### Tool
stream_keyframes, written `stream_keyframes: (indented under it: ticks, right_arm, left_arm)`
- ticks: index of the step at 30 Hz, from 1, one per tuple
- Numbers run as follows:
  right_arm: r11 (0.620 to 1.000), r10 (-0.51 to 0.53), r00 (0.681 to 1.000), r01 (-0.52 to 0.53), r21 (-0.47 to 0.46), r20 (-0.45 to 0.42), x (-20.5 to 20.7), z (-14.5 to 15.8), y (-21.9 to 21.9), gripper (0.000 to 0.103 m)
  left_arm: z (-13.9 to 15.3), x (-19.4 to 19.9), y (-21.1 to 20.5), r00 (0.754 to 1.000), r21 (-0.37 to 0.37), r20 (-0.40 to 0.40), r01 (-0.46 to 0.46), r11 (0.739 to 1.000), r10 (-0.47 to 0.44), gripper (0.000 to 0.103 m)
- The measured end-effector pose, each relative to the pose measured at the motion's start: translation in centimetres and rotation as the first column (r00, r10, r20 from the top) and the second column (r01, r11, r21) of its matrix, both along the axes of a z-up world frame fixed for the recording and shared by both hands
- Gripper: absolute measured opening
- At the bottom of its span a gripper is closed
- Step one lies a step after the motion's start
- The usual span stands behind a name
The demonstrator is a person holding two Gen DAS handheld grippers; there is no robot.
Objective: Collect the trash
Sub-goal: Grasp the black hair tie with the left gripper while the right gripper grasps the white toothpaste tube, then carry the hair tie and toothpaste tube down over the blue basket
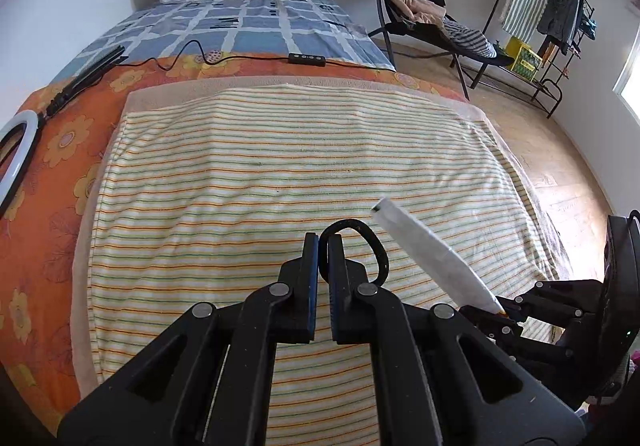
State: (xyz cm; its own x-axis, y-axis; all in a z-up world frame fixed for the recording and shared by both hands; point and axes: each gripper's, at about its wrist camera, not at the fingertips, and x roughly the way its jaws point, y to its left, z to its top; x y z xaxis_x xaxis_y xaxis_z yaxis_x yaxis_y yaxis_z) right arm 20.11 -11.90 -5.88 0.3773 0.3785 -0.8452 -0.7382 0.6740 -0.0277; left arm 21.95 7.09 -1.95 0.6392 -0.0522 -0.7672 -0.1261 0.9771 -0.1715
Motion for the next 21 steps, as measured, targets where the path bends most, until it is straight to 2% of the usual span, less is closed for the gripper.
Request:
stream_keyframes:
  ticks: [7, 11, 21]
  right_arm:
    - [0.992, -0.048, 0.998, 0.051, 0.118, -0.028, -1.8, 3.7, -2.6, 0.005]
    - [0.98, -0.059, 0.996, 0.072, 0.185, -0.072, -3.5, 5.4, -3.9, 0.005]
    - [0.973, -0.016, 0.996, 0.035, 0.23, -0.084, -10.0, 7.6, -6.1, 0.005]
  left_arm:
    - [2.3, -3.3, 0.0, 0.999, 0.008, 0.036, 0.001, 1.0, -0.002, 0.003]
    - [3.0, -5.7, -0.9, 0.999, 0.016, 0.044, 0.023, 1.0, -0.024, 0.002]
    - [4.2, -13.2, -4.3, 0.993, 0.055, 0.055, 0.097, 0.994, -0.1, 0.002]
